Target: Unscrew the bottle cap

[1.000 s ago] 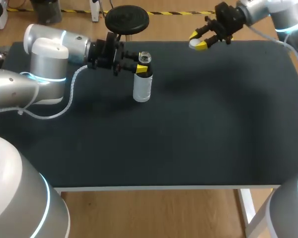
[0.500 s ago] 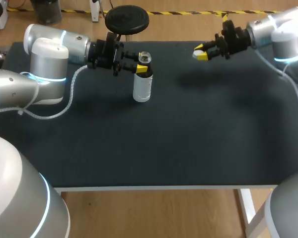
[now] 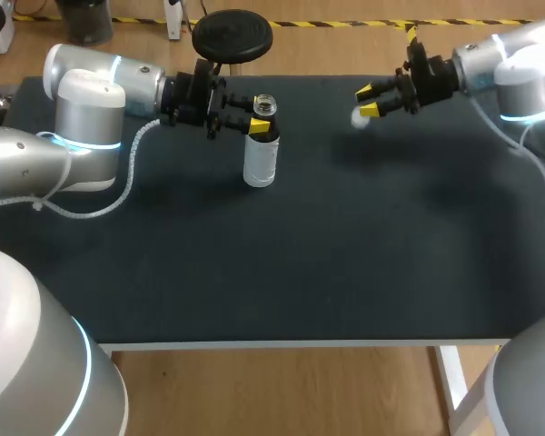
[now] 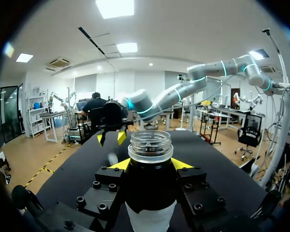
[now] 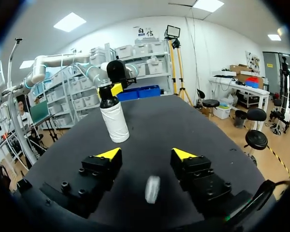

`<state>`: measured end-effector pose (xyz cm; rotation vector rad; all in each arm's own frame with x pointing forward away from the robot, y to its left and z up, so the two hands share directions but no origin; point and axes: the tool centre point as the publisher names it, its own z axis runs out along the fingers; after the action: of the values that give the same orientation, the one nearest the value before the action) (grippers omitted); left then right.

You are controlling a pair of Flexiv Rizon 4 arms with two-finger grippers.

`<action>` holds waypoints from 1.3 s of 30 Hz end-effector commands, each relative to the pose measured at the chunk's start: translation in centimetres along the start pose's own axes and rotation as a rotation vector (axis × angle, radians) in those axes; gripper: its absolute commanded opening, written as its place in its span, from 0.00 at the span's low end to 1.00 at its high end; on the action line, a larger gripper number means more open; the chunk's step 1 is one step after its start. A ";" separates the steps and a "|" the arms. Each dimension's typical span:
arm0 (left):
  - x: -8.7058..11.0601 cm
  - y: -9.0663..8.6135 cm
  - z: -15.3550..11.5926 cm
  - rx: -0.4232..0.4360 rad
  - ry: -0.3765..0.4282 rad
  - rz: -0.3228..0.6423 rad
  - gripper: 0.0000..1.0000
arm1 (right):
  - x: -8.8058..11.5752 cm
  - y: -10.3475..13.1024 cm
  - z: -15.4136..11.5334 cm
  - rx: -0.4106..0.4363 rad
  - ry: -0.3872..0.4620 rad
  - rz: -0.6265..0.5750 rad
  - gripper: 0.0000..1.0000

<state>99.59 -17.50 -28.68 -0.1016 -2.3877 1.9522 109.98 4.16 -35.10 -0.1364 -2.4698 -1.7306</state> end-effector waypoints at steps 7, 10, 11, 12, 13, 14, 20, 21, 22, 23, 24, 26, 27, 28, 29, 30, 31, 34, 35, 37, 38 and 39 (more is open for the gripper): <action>-0.1 0.0 0.0 0.001 0.004 0.000 0.00 | 0.7 0.3 -0.2 -0.001 -0.105 0.006 1.00; -0.1 0.0 0.0 0.001 0.004 0.000 0.00 | 0.7 0.3 -0.2 -0.005 -0.105 0.007 1.00; -0.1 0.0 0.0 0.001 0.004 0.000 0.00 | 0.7 0.3 -0.2 -0.006 -0.105 0.007 1.00; -0.1 0.0 0.0 0.001 0.004 0.000 0.00 | 0.7 0.3 -0.2 -0.007 -0.105 0.006 1.00; -0.1 0.0 0.0 0.001 0.004 0.000 0.00 | 0.8 0.3 -0.2 -0.008 -0.105 0.006 1.00; -0.1 0.0 0.0 0.001 0.004 0.000 0.00 | 0.8 0.3 -0.2 -0.009 -0.106 0.007 1.00; -0.1 0.0 0.0 0.001 0.004 0.000 0.00 | 0.8 0.4 -0.3 -0.017 -0.107 0.007 1.00; -0.1 0.0 0.0 0.001 0.004 0.000 0.00 | 0.7 0.4 -0.3 -0.018 -0.106 0.007 1.00; -0.1 0.0 0.0 0.001 0.004 0.000 0.00 | 0.7 0.4 -0.3 -0.020 -0.105 0.006 1.00; -0.1 0.0 0.0 0.001 0.004 0.000 0.00 | 0.7 0.4 -0.3 -0.020 -0.104 0.006 1.00; -0.1 0.0 0.0 0.001 0.004 0.000 0.00 | 0.7 0.4 -0.3 -0.021 -0.104 0.005 1.00; -0.1 0.0 0.0 0.001 0.004 0.000 0.00 | 0.7 0.5 -0.3 -0.024 -0.105 0.002 1.00; -0.1 0.0 0.0 0.001 0.004 0.000 0.23 | 0.7 0.5 -0.3 -0.024 -0.105 0.002 1.00; -0.1 0.0 0.0 0.001 0.004 0.000 1.00 | 0.7 0.5 -0.3 -0.024 -0.105 0.002 1.00; -0.1 0.0 0.0 0.001 0.004 0.000 1.00 | 0.7 0.5 -0.3 -0.024 -0.105 0.002 1.00; -0.1 0.0 0.0 0.001 0.004 0.000 1.00 | 0.7 0.5 -0.3 -0.024 -0.105 0.002 1.00; -0.1 0.0 0.0 0.001 0.004 0.000 1.00 | 0.7 0.5 -0.3 -0.024 -0.105 0.002 1.00; -0.1 0.0 0.0 0.001 0.004 0.000 1.00 | 0.7 0.5 -0.3 -0.024 -0.105 0.002 1.00; -0.1 0.0 0.0 0.001 0.004 0.000 1.00 | 0.7 0.5 -0.3 -0.024 -0.105 0.002 1.00; -0.1 0.0 0.0 0.001 0.004 0.000 1.00 | 0.7 0.5 -0.3 -0.024 -0.105 0.002 1.00; -0.1 0.0 0.0 0.001 0.004 0.000 1.00 | 0.7 0.5 -0.3 -0.024 -0.105 0.002 1.00; -0.1 0.0 0.0 0.001 0.004 0.000 1.00 | 0.7 0.5 -0.3 -0.024 -0.105 0.002 1.00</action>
<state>99.59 -17.50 -28.67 -0.1016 -2.3876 1.9524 109.42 4.06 -34.52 -0.2372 -2.5176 -1.8003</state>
